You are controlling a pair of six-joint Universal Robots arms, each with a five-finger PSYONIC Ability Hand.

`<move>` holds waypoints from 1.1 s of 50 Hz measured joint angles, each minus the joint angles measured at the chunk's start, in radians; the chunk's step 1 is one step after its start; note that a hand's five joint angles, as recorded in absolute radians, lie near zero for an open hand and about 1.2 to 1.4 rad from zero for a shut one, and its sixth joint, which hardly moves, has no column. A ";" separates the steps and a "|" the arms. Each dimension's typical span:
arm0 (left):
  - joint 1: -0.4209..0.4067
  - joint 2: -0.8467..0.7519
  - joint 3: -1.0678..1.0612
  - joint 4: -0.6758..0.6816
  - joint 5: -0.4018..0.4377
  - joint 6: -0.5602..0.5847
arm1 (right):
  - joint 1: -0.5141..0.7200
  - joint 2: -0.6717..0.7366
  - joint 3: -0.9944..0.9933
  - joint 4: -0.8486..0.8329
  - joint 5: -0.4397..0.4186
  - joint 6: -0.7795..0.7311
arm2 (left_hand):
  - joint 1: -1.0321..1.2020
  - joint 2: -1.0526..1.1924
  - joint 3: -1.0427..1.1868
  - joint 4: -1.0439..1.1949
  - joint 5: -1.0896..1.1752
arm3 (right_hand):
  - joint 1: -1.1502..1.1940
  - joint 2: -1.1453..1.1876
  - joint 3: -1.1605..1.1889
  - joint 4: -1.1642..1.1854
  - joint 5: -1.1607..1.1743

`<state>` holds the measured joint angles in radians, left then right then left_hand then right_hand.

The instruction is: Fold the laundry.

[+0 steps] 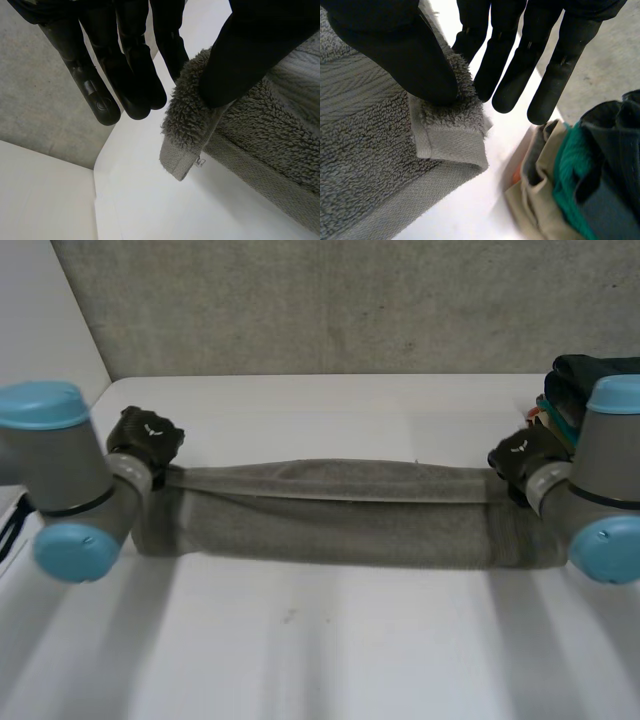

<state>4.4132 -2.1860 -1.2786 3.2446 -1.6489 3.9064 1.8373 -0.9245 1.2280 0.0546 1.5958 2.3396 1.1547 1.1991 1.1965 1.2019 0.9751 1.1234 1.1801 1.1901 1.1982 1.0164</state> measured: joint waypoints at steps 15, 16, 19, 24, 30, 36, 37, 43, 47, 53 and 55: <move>-0.030 -0.313 0.401 0.026 -0.056 0.003 | 0.026 0.261 -0.312 -0.189 0.102 -0.032 | -0.954 -0.949 -0.946 -0.961 -0.899 | -0.899 -0.967 -0.974 -0.976 -0.969; -0.036 -0.314 0.402 0.034 -0.056 0.001 | 0.030 0.262 -0.316 -0.198 0.109 -0.032 | -0.961 -0.983 -0.981 -0.995 -0.926 | -0.899 -0.968 -0.979 -0.983 -0.969; -0.050 -0.302 0.393 0.057 -0.054 -0.002 | 0.047 0.242 -0.312 -0.226 0.126 -0.026 | -0.961 -0.989 -0.984 -0.999 -0.926 | -0.899 -0.968 -0.979 -0.985 -0.969; -0.064 -0.216 0.330 0.096 -0.052 -0.013 | 0.070 0.130 -0.244 -0.246 0.129 0.033 | -0.961 -0.989 -0.984 -0.999 -0.926 | -0.899 -0.968 -0.980 -0.985 -0.969; -0.063 -0.064 0.210 0.129 -0.041 -0.075 | 0.071 -0.051 -0.113 -0.204 0.072 0.158 | -0.961 -0.989 -0.984 -0.999 -0.926 | -0.899 -0.968 -0.979 -0.985 -0.969; -0.047 0.035 0.077 0.125 0.027 -0.173 | 0.036 -0.143 -0.015 -0.058 -0.031 0.251 | -0.961 -0.989 -0.984 -0.999 -0.926 | -0.899 -0.968 -0.980 -0.985 -0.969; -0.043 0.043 0.053 0.122 0.042 -0.184 | 0.025 -0.148 -0.003 -0.031 -0.045 0.264 | -0.961 -0.989 -0.984 -0.999 -0.926 | -0.899 -0.968 -0.980 -0.985 -0.969; -0.013 0.041 -0.025 0.125 0.113 -0.209 | -0.026 -0.142 0.025 0.036 -0.103 0.301 | -0.961 -0.989 -0.984 -0.999 -0.926 | -0.899 -0.968 -0.980 -0.985 -0.969; 0.012 -0.018 -0.006 0.135 0.147 -0.208 | -0.050 -0.081 0.009 0.005 -0.147 0.305 | -0.961 -0.989 -0.984 -0.999 -0.926 | -0.899 -0.968 -0.980 -0.985 -0.969; 0.045 -0.177 0.123 0.146 0.179 -0.203 | -0.053 0.063 -0.069 -0.107 -0.166 0.300 | -0.961 -0.989 -0.984 -0.999 -0.926 | -0.899 -0.968 -0.979 -0.985 -0.969; 0.058 -0.233 0.181 0.156 0.192 -0.204 | -0.051 0.113 -0.102 -0.148 -0.165 0.298 | -0.961 -0.989 -0.984 -0.999 -0.926 | -0.899 -0.968 -0.980 -0.985 -0.969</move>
<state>4.4710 -2.4188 -1.0979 3.4001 -1.4571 3.7027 1.7868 -0.8116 1.1258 -0.0938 1.4311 2.6373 0.1933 0.2104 0.2128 0.2033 0.0493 0.2241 0.2116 0.2105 0.2132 0.0470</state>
